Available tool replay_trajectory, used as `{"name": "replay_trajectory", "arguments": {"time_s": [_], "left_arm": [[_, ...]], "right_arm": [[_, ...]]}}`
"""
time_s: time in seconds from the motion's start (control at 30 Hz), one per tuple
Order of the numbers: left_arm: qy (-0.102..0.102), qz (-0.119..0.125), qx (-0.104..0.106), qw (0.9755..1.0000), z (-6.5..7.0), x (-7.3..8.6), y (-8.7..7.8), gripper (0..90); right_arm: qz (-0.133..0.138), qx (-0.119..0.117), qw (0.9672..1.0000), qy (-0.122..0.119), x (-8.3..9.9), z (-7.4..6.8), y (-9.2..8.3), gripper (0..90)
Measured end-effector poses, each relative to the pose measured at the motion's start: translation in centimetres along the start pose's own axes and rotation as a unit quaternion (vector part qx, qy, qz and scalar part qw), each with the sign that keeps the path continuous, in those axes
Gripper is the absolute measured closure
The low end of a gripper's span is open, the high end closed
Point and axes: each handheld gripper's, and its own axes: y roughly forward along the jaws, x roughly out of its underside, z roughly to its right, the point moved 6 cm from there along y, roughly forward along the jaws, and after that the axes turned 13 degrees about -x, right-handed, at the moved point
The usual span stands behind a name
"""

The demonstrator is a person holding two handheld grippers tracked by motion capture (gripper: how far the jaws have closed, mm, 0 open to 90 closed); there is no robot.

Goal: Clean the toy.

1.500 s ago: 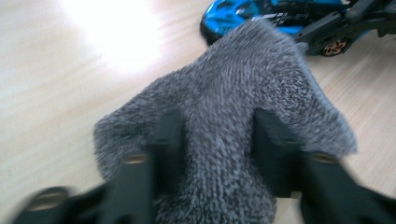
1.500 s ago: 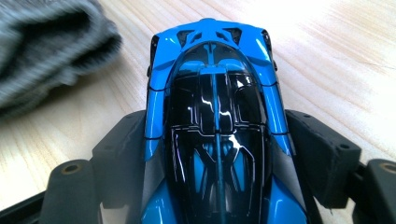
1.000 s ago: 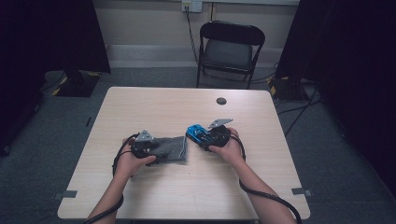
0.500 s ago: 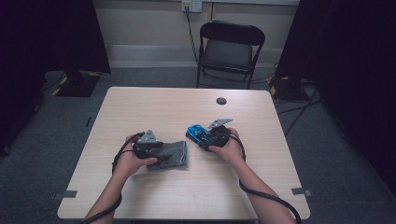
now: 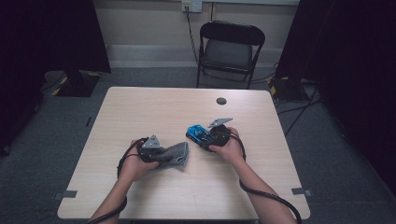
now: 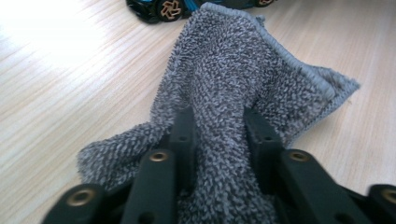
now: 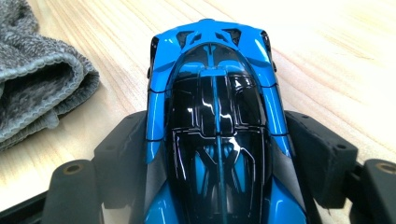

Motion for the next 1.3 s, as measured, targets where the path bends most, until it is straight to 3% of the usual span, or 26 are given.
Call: {"name": "replay_trajectory", "arguments": {"time_s": [0.07,0.13,0.27,0.4,0.43,0.47,0.5,0.63,0.67,0.8,0.83,0.87,1.3], "left_arm": [[-0.029,-0.001,-0.009,0.9995,-0.1,-0.2,-0.1,71.7],[-0.048,0.009,-0.036,0.9982,-0.8,-0.5,-0.5,71.6],[-0.096,0.032,-0.079,0.9917,-2.3,-0.8,-1.3,70.9],[-0.094,0.014,-0.129,0.987,-3.0,0.0,-1.1,66.6],[-0.093,0.008,-0.126,0.9876,-3.0,0.1,-0.9,66.6],[-0.11,0.006,-0.112,0.9876,-2.9,0.3,-0.7,65.7],[-0.112,0.008,-0.11,0.9875,-2.9,0.5,-0.6,63.6],[-0.103,0.015,-0.099,0.9896,-2.9,0.4,-0.6,53.6],[-0.102,0.014,-0.093,0.9904,-2.9,0.4,-0.7,44.8],[-0.106,0.016,-0.07,0.9918,-3.1,0.5,-1.3,39.2],[-0.088,0.019,-0.07,0.9934,-3.3,0.7,-1.4,39.1],[-0.086,0.015,-0.067,0.9939,-3.3,0.8,-1.4,37.2],[-0.081,0.02,-0.056,0.9949,-3.4,1.4,-1.0,34.6]], "right_arm": [[0.0,0.0,1.0,0.002,0.0,0.0,-0.1,25.0],[-0.001,0.0,1.0,0.002,-0.1,0.0,-0.2,25.1],[0.006,-0.003,1.0,-0.002,-0.4,-0.1,-0.5,26.2],[0.01,0.002,0.9999,-0.006,-1.0,-0.3,-0.9,27.2],[0.01,0.002,0.9999,-0.006,-1.0,-0.3,-0.9,27.2],[0.012,0.003,0.9999,-0.006,-1.1,-0.3,-0.9,27.3],[0.012,0.003,0.9999,-0.004,-1.3,-0.3,-0.9,27.0],[0.01,0.005,0.9999,-0.002,-1.7,-0.3,-0.5,26.0],[0.01,0.005,0.9999,0.0,-1.9,-0.2,-0.3,26.1],[0.0,0.003,1.0,0.007,-1.8,-0.1,0.3,25.3],[-0.003,0.004,1.0,0.005,-1.7,-0.1,0.5,25.3],[-0.008,0.009,0.9999,-0.008,-1.8,-0.1,0.6,25.1],[-0.045,0.018,0.9987,-0.014,-1.7,-0.2,1.0,23.7]]}}
